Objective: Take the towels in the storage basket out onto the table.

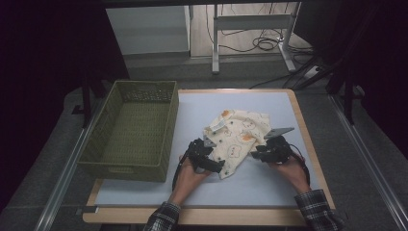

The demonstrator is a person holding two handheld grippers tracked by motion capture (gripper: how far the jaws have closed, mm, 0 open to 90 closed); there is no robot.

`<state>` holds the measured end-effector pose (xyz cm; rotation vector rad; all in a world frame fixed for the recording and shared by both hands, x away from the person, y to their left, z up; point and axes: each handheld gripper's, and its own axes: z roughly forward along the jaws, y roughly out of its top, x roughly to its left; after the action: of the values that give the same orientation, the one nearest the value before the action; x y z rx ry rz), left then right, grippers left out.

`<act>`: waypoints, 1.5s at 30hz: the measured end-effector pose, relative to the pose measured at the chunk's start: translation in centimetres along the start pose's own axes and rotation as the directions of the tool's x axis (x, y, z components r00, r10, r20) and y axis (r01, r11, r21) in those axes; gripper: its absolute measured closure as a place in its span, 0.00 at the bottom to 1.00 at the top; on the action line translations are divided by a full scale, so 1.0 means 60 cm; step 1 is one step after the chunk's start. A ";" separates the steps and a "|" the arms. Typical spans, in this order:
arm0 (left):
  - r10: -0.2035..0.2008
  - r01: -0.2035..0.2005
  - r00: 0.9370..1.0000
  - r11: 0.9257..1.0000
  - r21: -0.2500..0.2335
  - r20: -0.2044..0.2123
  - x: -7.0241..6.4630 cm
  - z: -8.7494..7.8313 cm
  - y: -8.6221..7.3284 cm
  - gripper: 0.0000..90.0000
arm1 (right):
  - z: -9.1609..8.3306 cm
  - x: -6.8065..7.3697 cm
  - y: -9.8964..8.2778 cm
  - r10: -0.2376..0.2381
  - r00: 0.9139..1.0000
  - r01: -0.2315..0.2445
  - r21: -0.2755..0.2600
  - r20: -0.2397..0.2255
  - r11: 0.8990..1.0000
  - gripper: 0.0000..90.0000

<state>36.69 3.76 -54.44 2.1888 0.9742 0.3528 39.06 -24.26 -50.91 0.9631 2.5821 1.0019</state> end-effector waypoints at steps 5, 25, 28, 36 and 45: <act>-0.001 0.001 1.000 1.000 -0.001 -0.001 0.000 0.000 0.000 0.02 | 0.001 0.008 -0.003 -0.066 0.995 0.064 0.030 0.078 0.997 0.95; -0.003 0.003 1.000 1.000 -0.002 -0.002 0.000 0.000 0.000 0.03 | -0.129 -0.085 -0.012 0.093 0.980 -0.086 -0.047 0.176 0.995 0.76; -0.006 0.006 1.000 1.000 -0.003 -0.002 0.000 0.000 0.000 0.03 | -0.133 -0.079 -0.030 0.095 0.977 -0.088 -0.044 0.190 0.995 0.72; -0.014 0.014 1.000 1.000 -0.009 -0.002 -0.008 -0.021 -0.010 0.05 | -0.164 -0.074 -0.083 0.101 0.965 -0.094 -0.039 0.242 0.995 0.71; 0.008 -0.007 0.999 1.000 -0.011 0.031 -0.020 -0.035 -0.021 0.05 | -0.137 -0.098 -0.124 0.171 0.967 -0.165 -0.045 0.191 0.985 0.66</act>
<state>34.16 4.50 -53.76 2.1825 0.9454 0.3262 36.47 -36.51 -49.93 1.2242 2.3518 0.9302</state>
